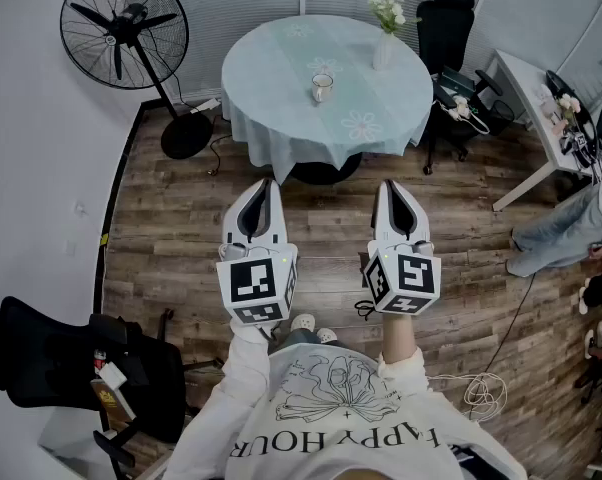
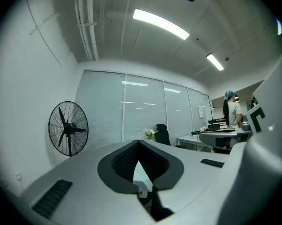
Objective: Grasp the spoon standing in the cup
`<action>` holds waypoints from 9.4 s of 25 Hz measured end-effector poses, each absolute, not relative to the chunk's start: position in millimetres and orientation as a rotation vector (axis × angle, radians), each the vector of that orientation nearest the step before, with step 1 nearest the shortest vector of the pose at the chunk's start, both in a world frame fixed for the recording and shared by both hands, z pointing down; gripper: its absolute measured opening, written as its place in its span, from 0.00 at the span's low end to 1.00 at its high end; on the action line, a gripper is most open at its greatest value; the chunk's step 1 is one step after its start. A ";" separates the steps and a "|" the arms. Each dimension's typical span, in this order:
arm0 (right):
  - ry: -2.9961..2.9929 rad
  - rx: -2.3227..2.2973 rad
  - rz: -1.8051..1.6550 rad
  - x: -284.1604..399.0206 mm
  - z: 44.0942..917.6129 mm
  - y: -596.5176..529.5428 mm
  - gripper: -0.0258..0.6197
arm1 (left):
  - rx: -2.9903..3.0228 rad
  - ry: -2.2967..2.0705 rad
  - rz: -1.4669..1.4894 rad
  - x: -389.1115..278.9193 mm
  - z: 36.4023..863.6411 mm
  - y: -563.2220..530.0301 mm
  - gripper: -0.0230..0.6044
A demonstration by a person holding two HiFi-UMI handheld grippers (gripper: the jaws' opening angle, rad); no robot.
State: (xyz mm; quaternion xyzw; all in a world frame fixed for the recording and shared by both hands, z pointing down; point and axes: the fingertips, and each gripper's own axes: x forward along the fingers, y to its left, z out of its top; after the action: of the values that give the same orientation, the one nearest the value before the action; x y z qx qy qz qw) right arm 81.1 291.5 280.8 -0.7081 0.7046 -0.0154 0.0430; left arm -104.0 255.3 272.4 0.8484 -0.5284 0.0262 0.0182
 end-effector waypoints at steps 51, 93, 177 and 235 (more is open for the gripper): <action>2.238 -2.165 -0.077 45.3 323.4 210.4 0.06 | 2.592 -1.586 0.138 -132.4 318.5 171.7 0.04; 2.533 -1.923 -0.162 135.1 354.2 -105.4 0.26 | 2.426 -1.755 0.221 -32.6 341.4 -106.6 0.04; 2.847 -2.018 -0.505 109.5 564.8 -258.2 0.18 | 2.335 -1.349 0.522 -8.4 515.4 -285.4 0.04; 2.491 -2.040 -0.311 137.0 409.0 -262.7 0.06 | 2.472 -1.581 0.267 -15.4 380.5 -271.0 0.04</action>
State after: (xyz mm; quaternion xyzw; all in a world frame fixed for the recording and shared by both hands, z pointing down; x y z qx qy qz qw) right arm 137.0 -262.7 409.0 -0.6301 0.7692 -0.0960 -0.0466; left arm -15.4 -271.0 380.5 0.8350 -0.5339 0.0902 0.0975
